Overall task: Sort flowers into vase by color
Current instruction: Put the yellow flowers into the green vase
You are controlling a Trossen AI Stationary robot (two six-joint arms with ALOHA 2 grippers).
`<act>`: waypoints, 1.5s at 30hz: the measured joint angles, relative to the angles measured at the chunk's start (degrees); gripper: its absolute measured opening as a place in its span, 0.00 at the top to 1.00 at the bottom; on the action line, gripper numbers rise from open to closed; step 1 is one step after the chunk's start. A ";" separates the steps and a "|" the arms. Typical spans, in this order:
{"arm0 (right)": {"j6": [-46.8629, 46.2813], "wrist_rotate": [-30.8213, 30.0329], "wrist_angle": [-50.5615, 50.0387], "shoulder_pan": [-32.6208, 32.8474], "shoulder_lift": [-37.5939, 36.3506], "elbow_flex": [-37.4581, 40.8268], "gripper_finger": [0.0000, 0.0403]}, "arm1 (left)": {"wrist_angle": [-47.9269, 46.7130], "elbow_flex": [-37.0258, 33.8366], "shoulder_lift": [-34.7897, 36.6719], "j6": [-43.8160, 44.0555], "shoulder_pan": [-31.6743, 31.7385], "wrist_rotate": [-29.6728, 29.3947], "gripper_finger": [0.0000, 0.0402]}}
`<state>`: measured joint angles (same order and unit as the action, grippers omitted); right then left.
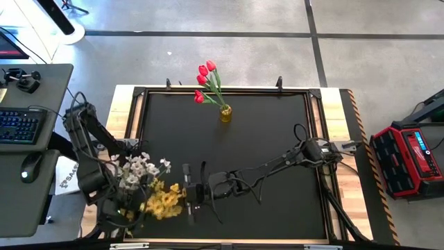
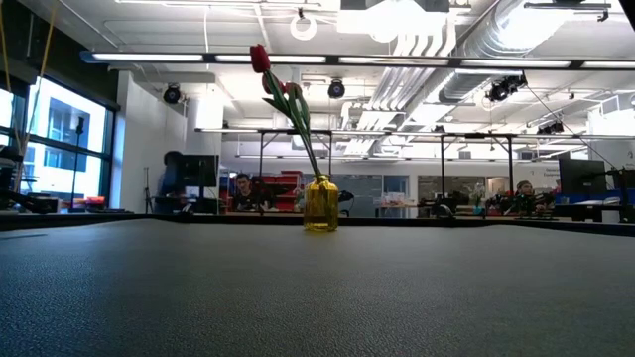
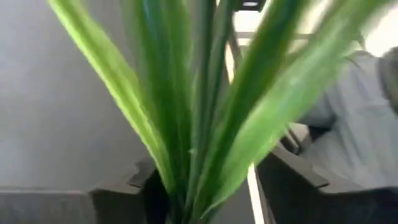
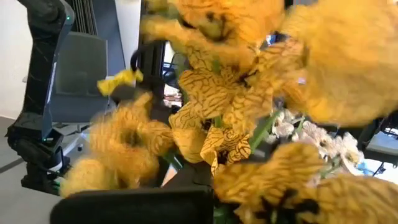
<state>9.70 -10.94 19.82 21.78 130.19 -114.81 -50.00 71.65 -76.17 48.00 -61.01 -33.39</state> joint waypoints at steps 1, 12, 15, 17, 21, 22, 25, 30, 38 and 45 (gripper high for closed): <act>-0.24 0.06 -0.17 0.00 0.00 -0.02 0.99 | 0.01 0.40 0.33 -0.46 -0.01 0.37 0.48; -0.29 0.24 -0.77 0.00 -0.07 -0.08 1.00 | 0.31 1.87 5.37 -2.81 0.39 0.86 0.45; -0.39 0.22 -0.90 0.00 -0.07 -0.08 1.00 | 1.06 1.87 6.64 -4.09 0.42 1.17 0.45; -0.70 0.23 -0.92 0.00 -0.07 -0.08 1.00 | 2.04 1.87 7.56 -5.18 0.42 2.45 0.45; -0.81 0.00 -1.43 -0.04 -0.07 -0.08 1.00 | 5.34 1.89 8.80 -9.19 0.42 3.08 0.45; -0.87 0.02 -1.43 -0.04 -0.07 -0.08 1.00 | 6.40 1.89 8.99 -10.46 0.42 3.07 0.45; -0.88 0.02 -1.41 0.00 -0.07 -0.08 1.00 | 9.63 1.89 9.59 -15.15 0.42 2.91 0.45; -0.88 -0.62 -1.43 0.24 -0.07 -0.02 1.00 | 16.49 1.89 10.62 -25.42 0.42 1.69 0.45; -1.29 -0.81 -2.05 0.37 -0.07 -0.02 1.00 | 28.88 1.89 11.49 -42.46 0.41 -4.07 0.45; -2.41 -0.79 -3.03 0.37 -0.07 0.00 1.00 | 42.51 1.89 10.57 -54.59 0.38 -13.50 0.45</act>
<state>7.28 -11.73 16.79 22.15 130.13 -114.80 -7.49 73.54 -65.60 -6.59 -60.64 -46.89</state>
